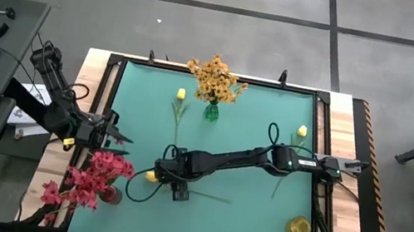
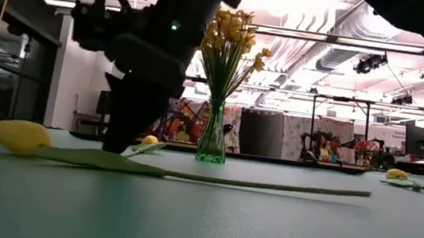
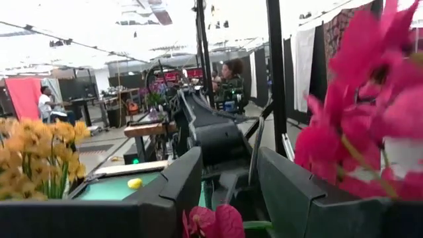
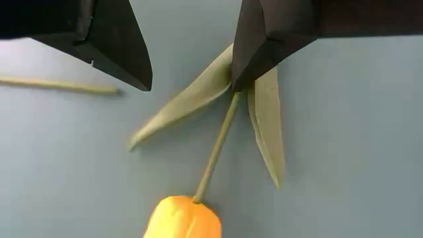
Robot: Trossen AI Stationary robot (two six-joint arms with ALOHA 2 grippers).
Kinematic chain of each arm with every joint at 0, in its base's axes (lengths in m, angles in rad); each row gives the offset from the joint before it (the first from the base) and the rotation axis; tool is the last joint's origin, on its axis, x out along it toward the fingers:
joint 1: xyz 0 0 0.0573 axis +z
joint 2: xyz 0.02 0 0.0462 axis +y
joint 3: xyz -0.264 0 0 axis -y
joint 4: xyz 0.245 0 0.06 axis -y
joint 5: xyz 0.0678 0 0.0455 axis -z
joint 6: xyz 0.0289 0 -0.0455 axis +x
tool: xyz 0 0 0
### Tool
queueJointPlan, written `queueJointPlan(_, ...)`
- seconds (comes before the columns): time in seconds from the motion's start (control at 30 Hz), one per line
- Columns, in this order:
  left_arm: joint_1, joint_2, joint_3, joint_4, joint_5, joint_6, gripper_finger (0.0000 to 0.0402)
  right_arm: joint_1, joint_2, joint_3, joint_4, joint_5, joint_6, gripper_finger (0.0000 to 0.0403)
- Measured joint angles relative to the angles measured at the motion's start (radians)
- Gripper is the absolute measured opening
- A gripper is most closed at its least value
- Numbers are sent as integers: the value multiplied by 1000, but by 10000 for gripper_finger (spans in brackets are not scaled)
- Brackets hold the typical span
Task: Sort flowers into vase by color
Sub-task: Put the bottom light yellow flower into the yellow flower
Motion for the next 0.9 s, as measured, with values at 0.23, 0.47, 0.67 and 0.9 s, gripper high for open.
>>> queueJointPlan(0.23, 2, 0, -26, 7, -33, -33, 136, -1, -86, 0, -8, 92, 10, 197)
queueJointPlan(0.47, 2, -1, -26, 2, -48, -31, 136, 9, -133, 0, -95, -36, 135, 197)
queueJointPlan(0.67, 2, -1, -26, 3, -62, -12, 136, 52, -119, -129, -31, -46, 200, 197)
queueJointPlan(0.9, 2, -1, -26, 5, -92, 29, 136, 51, -117, -200, 60, -21, 283, 197)
